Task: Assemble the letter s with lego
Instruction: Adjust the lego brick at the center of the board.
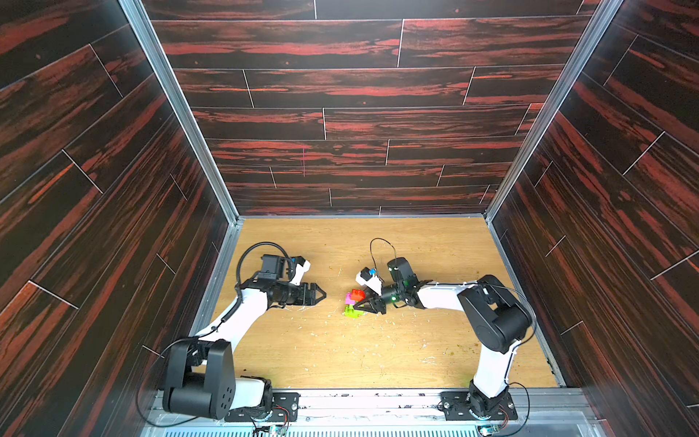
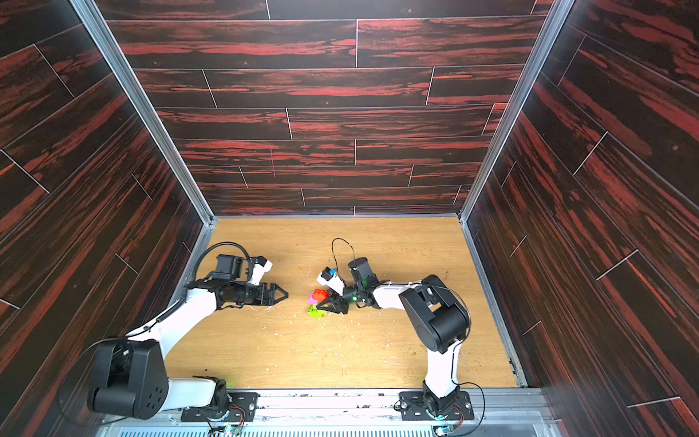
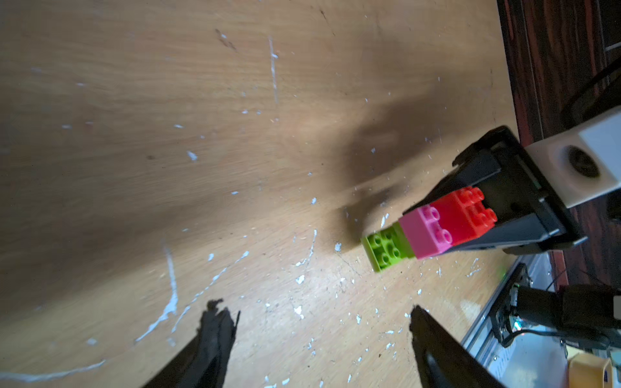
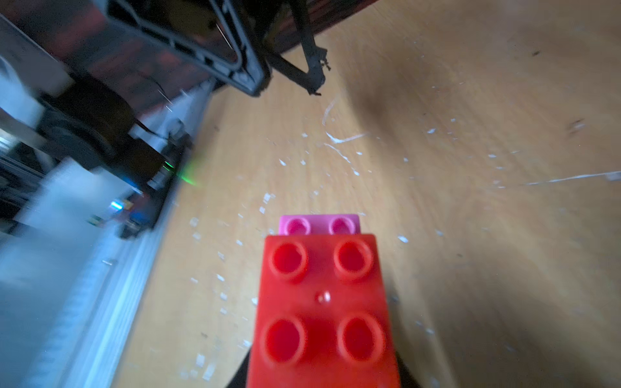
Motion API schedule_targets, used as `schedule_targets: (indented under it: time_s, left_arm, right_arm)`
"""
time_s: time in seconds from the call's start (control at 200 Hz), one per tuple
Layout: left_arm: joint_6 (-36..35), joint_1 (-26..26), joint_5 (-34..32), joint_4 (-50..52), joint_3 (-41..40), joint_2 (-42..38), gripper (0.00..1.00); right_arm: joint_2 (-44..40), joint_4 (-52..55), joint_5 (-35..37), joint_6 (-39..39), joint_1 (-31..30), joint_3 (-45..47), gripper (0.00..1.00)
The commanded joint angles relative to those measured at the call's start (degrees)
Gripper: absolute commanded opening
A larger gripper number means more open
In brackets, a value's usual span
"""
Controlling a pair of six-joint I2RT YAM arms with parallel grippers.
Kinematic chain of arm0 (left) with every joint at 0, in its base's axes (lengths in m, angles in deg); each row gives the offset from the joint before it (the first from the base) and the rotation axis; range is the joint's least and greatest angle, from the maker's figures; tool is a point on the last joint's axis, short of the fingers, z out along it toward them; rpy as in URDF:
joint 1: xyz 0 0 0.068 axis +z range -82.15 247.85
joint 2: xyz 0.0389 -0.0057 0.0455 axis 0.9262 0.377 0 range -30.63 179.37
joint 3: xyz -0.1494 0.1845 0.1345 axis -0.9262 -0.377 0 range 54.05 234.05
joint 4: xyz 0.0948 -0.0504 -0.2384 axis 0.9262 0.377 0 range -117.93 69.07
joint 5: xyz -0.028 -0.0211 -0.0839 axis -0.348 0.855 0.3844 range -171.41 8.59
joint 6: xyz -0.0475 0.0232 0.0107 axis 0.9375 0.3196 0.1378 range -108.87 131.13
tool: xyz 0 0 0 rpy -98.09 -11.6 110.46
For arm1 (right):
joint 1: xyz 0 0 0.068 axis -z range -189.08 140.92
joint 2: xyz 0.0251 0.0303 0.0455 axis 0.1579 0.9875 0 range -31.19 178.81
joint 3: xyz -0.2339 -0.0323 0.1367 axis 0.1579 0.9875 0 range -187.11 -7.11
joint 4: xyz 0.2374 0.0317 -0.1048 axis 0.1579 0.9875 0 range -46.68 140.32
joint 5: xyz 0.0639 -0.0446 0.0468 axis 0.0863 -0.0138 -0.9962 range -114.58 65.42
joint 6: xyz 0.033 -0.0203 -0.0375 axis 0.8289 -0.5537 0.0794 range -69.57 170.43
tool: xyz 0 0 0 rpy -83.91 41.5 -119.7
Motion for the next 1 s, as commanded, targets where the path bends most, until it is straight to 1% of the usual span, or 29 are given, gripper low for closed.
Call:
schedule_targets:
  time_s: [0.0,0.165,0.23,0.301,0.376,0.611,0.762,0.877,0.942,0.997]
  left_arm:
    - [0.3,1.31,-0.65,2.08,1.32,-2.88,0.85]
    - [0.49,2.84,-0.94,2.88,1.75,-2.56,0.85]
    - [0.35,3.23,-0.64,3.24,2.02,-2.29,0.85]
    - [0.26,3.59,-0.54,3.34,2.09,-2.29,0.85]
    - [0.24,4.09,-0.35,3.35,2.02,-2.35,0.85]
    - [-0.21,4.78,0.3,3.95,1.9,-2.48,0.84]
    - [-0.2,4.82,0.48,3.83,1.35,-2.73,0.84]
    - [-0.05,4.82,0.51,3.54,1.16,-2.98,0.85]
    - [-0.11,4.87,0.52,3.69,1.14,-2.99,0.85]
    - [-0.11,4.85,0.6,3.7,1.1,-2.99,0.85]
  right_arm:
    - [5.11,5.15,-8.24,10.62,-0.84,-4.71,0.36]
    - [10.86,11.85,-11.41,15.72,-1.43,-12.58,0.35]
    - [13.78,18.66,-11.73,14.3,-1.43,-17.2,0.37]
    - [16.01,21.35,-12.44,15.43,-1.49,-20.04,0.37]
    - [18.02,19.87,-14.16,19.95,-1.52,-21.61,0.37]
    - [22.24,20.48,-16.18,24.65,-1.46,-25.65,0.4]
    - [23.38,18.41,-16.05,27.86,-1.17,-25.53,0.44]
    - [23.82,18.47,-14.8,28.47,-0.68,-25.33,0.44]
    - [23.5,15.49,-14.74,30.77,-0.46,-23.94,0.45]
    - [23.11,15.09,-14.16,31.25,-0.2,-23.13,0.49]
